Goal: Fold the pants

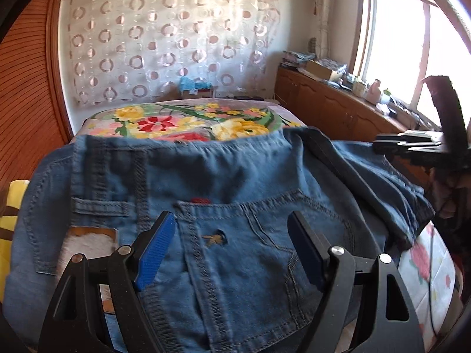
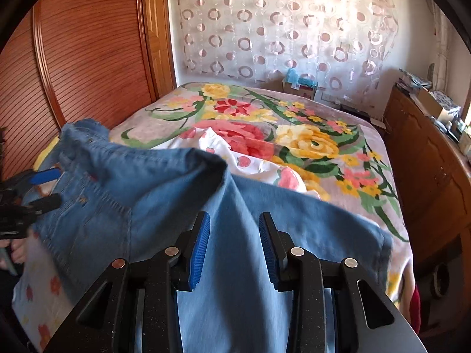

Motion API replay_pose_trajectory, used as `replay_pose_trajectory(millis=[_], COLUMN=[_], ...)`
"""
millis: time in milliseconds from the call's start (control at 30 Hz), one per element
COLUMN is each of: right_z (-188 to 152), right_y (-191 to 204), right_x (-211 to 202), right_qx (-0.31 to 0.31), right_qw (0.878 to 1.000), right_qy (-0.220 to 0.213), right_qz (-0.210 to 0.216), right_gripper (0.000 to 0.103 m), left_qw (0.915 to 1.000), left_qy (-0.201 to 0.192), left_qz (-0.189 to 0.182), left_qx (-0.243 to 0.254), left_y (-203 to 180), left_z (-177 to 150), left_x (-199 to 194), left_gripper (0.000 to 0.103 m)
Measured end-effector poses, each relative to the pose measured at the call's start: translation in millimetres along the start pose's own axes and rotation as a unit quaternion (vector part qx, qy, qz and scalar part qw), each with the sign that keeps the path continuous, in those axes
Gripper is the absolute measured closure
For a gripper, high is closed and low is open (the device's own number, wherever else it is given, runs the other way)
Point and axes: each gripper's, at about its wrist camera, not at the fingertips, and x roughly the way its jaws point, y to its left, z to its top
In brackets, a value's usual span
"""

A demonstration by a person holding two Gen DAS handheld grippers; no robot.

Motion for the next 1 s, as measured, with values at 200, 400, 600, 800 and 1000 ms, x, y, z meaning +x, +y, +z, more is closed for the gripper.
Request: replay_pose_trajectory(millis=[200, 400, 600, 800, 1000], right_z=[-32.2, -48.3, -57.7, -64.3, -64.9], right_y=[6.5, 29.3, 50.7, 55.8, 47.5], right_x=[-36.2, -48.0, -49.2, -36.3, -22.7], right_qx=[0.02, 0.041, 0.054, 0.057, 0.033], right_qw=[1.0, 0.999, 0.998, 0.996, 0.996], right_qy=[0.003, 0.02, 0.036, 0.066, 0.084], right_qz=[-0.012, -0.019, -0.012, 0.008, 0.017], right_gripper=[0.047, 0.047, 0.047, 0.048, 0.093], left_qw=[0.9997, 0.9993, 0.999, 0.999, 0.9989], left_qy=[0.0, 0.001, -0.011, -0.002, 0.007], left_qz=[-0.013, -0.028, -0.036, -0.038, -0.038], left_qx=[0.021, 0.027, 0.025, 0.022, 0.024], left_y=[-8.5, -9.3, -7.7, -6.4, -7.9], left_z=[-9.8, -14.2, -11.9, -15.3, -15.3], left_x=[1.4, -4.8, -14.3, -10.3, -5.6], left_gripper=[0.024, 0.024, 0.024, 0.024, 0.024])
